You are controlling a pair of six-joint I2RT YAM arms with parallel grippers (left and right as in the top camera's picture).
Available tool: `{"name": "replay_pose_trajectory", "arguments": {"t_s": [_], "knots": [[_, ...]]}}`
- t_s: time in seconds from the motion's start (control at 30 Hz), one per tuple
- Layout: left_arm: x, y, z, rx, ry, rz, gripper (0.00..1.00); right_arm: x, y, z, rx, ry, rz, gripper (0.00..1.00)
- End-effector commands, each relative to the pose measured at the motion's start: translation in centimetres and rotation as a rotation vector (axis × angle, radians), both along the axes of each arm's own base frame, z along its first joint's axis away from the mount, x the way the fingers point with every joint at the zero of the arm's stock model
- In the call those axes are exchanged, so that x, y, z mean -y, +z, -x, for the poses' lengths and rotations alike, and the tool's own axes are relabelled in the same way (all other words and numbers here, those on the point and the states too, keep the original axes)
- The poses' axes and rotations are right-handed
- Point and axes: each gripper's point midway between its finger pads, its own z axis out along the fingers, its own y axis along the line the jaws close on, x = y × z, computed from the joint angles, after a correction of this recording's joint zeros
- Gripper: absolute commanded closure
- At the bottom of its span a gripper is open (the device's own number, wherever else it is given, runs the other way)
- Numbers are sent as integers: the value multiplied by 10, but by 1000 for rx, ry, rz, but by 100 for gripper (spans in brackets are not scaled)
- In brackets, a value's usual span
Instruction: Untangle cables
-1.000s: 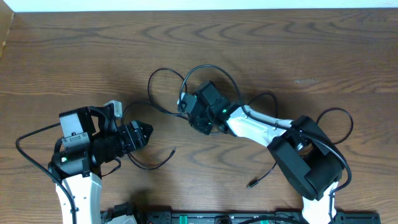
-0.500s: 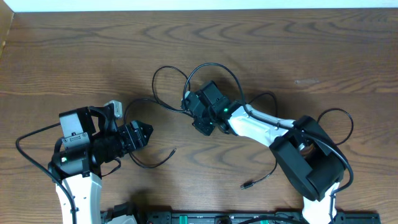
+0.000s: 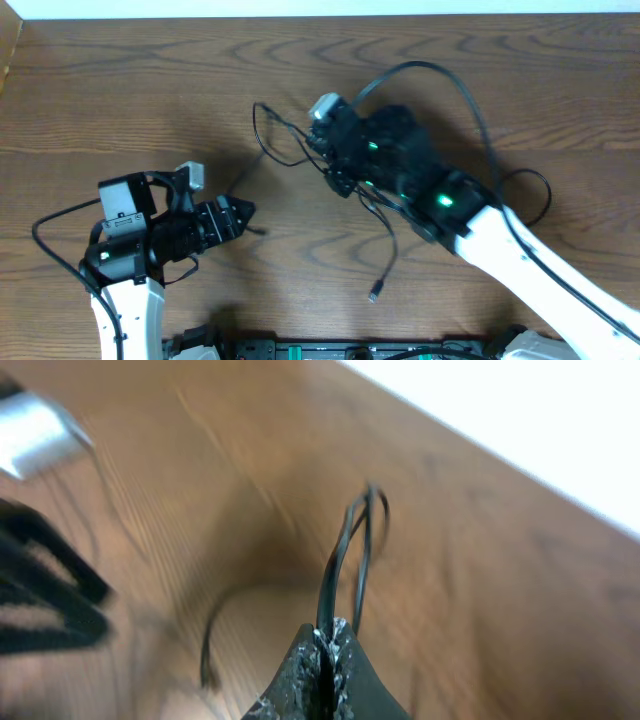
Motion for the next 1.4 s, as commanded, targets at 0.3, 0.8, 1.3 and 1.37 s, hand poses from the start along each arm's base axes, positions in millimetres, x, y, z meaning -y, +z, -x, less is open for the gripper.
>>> {"name": "replay_pose_trajectory", "arguments": {"t_s": [0.3, 0.8, 1.3, 1.37], "knots": [[89, 45, 12, 225, -418, 182, 26, 21, 46, 17, 60, -27, -66, 99], [116, 23, -11, 234, -453, 53, 27, 72, 162, 75, 302, -27, -294, 99], [123, -14, -45, 128, -406, 84, 25, 154, 238, 130, 532, -169, -452, 99], [125, -18, -45, 111, -409, 86, 25, 175, 242, 123, 563, -288, -446, 99]]}}
